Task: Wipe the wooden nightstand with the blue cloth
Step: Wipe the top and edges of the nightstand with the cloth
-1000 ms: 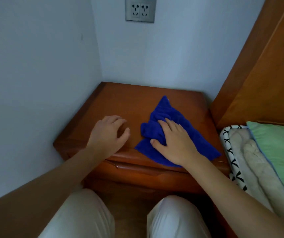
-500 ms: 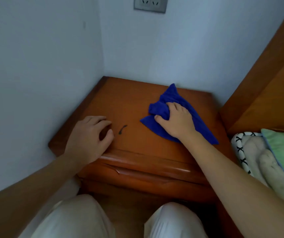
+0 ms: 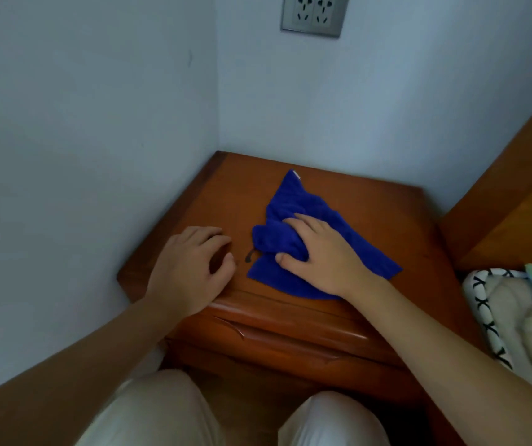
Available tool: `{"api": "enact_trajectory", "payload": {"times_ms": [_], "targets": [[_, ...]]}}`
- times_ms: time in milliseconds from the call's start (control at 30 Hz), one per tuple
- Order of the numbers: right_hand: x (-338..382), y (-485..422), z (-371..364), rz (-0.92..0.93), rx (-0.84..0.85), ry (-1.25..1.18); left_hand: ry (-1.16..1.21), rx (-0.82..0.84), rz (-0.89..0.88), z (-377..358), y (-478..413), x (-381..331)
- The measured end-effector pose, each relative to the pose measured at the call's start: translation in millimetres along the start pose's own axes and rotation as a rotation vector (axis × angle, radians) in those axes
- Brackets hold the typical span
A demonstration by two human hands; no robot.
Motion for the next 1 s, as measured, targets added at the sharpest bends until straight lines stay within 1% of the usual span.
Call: {"api": "enact_trajectory", "payload": {"times_ms": [100,200,333,467,600,767,867,1000], "targets": [[-19.9,-3.1,8.7,-0.029,0.016,-0.018,0.0,-0.001,-0.008,-0.3,-0.8,0.6],[-27.7,-27.8,13.4,-0.093,-0.028,-0.039,0.007,-0.014,-0.013,-1.7,-0.2,0.3],[-16.0,-71.1,3.6,-0.196,-0.108,0.005,0.011,-0.022,-0.024,-1.7,-1.0,2.0],[3.1,-92.2,-11.8,-0.211,-0.114,0.076,0.004,-0.031,-0.025,-2.3,-1.5,1.5],[15.0,-75.9,-13.8,-0.143,-0.088,0.039,0.003,-0.029,-0.008,-1.9,-0.3,0.1],[21.4,-18.2,-11.1,-0.023,-0.039,-0.043,0.004,-0.024,-0.002,-1.1,-0.5,-1.8],[8.0,-5.5,-1.4,-0.053,-0.038,-0.11,0.005,-0.029,0.001,-1.0,-0.4,-3.1],[-11.3,-24.6,8.8,-0.156,-0.098,-0.108,0.003,-0.02,0.008,-0.8,0.8,-3.4]]}}
Point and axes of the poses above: each hand's wrist, its own y-axis away from the middle knuckle, its own z-axis out of the back of the hand, x = y × z, the point moved 1 cm from there along -y, towards the middle knuckle, and after that the axes turned 13 degrees about -z, right-handed, at the moved point
